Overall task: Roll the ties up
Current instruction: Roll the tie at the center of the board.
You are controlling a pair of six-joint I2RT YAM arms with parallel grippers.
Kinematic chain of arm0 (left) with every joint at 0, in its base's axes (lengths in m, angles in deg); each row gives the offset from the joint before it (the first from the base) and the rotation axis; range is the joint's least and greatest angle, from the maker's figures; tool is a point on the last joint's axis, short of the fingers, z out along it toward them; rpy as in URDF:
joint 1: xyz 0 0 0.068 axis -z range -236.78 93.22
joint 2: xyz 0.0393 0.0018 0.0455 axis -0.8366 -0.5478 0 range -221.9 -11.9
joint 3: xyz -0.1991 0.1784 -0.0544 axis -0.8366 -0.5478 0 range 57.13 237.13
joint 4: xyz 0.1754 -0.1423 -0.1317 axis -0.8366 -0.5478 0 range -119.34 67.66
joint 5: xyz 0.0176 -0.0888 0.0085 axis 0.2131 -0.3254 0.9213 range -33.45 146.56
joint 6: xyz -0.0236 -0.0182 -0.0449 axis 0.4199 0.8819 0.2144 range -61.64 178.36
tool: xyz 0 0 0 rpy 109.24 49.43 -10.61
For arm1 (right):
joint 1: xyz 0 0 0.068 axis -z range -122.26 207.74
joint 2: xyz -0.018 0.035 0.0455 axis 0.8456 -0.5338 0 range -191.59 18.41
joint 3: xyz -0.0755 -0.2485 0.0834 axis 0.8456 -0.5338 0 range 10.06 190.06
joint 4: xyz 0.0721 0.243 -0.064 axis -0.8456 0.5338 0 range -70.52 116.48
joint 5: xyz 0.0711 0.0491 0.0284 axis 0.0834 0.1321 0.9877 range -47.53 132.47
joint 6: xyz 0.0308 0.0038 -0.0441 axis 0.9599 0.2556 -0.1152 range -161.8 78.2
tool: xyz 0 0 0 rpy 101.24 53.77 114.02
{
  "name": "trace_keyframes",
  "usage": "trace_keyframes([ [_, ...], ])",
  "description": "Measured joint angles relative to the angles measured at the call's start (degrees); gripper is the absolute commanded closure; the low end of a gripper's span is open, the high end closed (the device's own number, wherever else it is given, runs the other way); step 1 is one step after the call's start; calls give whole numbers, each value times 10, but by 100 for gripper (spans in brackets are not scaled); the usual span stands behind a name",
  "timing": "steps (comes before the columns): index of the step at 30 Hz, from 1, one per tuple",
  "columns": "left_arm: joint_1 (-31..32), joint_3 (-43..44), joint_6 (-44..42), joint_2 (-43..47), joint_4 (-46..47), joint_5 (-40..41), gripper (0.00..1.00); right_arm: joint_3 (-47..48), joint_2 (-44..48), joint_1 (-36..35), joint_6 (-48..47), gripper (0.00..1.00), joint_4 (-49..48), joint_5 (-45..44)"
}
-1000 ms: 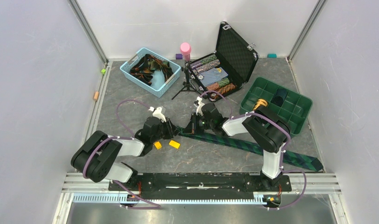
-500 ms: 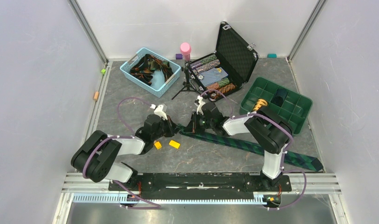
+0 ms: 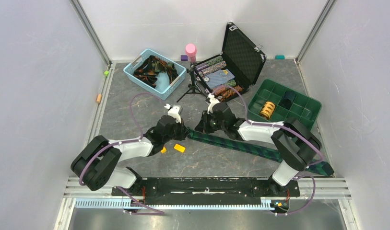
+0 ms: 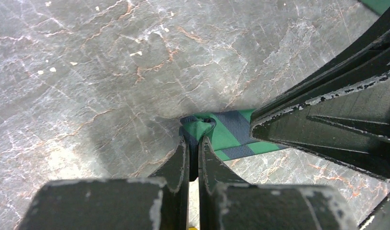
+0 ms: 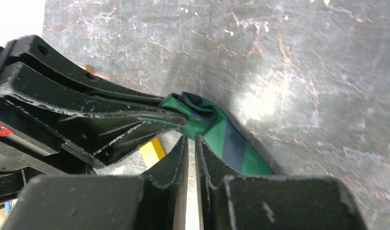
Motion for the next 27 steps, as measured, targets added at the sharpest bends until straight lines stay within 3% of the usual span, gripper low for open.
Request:
trace_keyframes([
  [12,107,83,-87,-2,-135,162,98,-110,131,47,-17,84,50,-75],
  [27,217,201,-136,-111,-253,348,98,-162,230,105,-37,83,89,-98],
])
